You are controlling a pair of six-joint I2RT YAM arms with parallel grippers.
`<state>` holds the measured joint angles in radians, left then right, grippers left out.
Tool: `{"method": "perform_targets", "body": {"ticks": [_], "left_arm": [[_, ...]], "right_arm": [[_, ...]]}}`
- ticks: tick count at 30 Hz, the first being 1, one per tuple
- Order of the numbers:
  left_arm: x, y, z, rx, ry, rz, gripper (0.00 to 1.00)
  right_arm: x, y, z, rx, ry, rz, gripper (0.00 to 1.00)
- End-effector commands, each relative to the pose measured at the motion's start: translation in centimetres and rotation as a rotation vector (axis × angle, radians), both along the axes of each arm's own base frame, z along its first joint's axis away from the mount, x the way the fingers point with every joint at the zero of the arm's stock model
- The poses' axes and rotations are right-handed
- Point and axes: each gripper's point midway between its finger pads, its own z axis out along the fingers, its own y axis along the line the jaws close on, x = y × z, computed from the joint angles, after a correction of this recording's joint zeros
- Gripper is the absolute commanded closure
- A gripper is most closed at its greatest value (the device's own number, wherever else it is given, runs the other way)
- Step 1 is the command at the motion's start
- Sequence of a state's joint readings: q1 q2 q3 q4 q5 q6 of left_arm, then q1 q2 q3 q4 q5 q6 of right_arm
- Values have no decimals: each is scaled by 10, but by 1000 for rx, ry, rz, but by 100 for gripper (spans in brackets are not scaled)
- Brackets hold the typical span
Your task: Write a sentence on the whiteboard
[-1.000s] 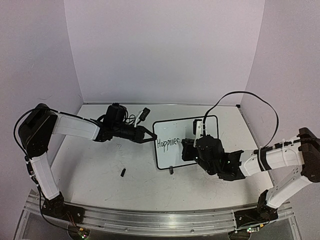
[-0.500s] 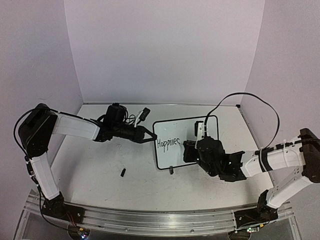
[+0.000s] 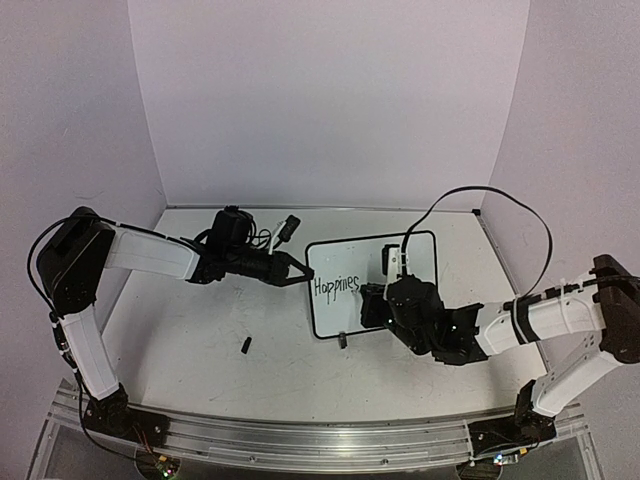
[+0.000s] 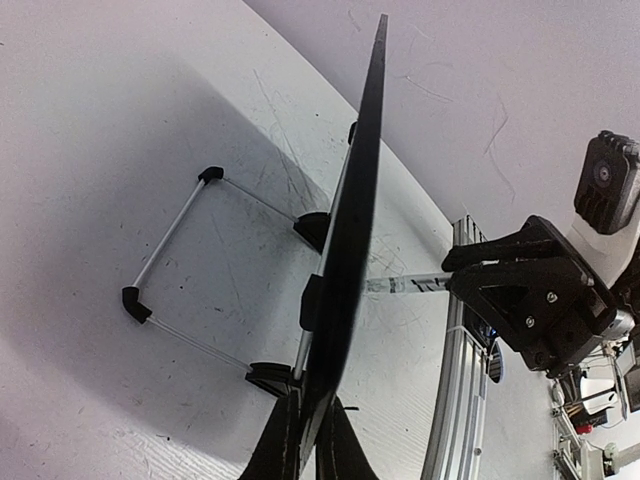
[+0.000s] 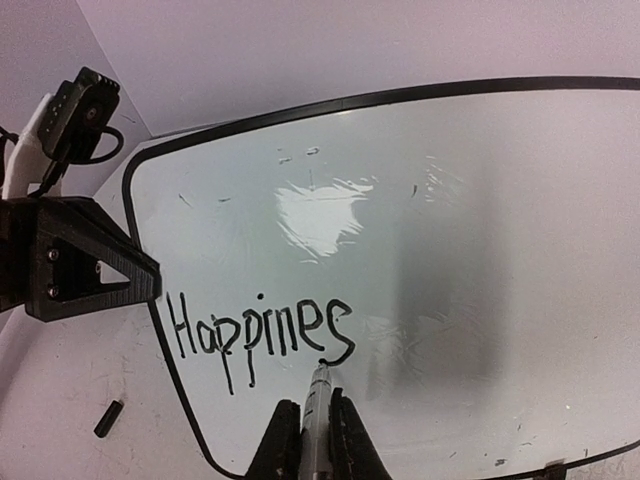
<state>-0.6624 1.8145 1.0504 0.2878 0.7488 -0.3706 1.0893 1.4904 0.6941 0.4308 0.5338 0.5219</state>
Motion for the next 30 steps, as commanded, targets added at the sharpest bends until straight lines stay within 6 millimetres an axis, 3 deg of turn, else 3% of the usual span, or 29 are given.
{"method": "perform_targets", "body": {"ticks": [1, 7, 30], "left_arm": [[-10, 1, 14, -19, 17, -21, 100], [-11, 1, 13, -18, 23, -25, 100], [-11, 1, 13, -17, 20, -26, 100]], "right_arm": [[1, -8, 24, 42, -40, -17, 100], [4, -24, 32, 53, -48, -38, 100], [23, -18, 37, 31, -81, -66, 100]]}}
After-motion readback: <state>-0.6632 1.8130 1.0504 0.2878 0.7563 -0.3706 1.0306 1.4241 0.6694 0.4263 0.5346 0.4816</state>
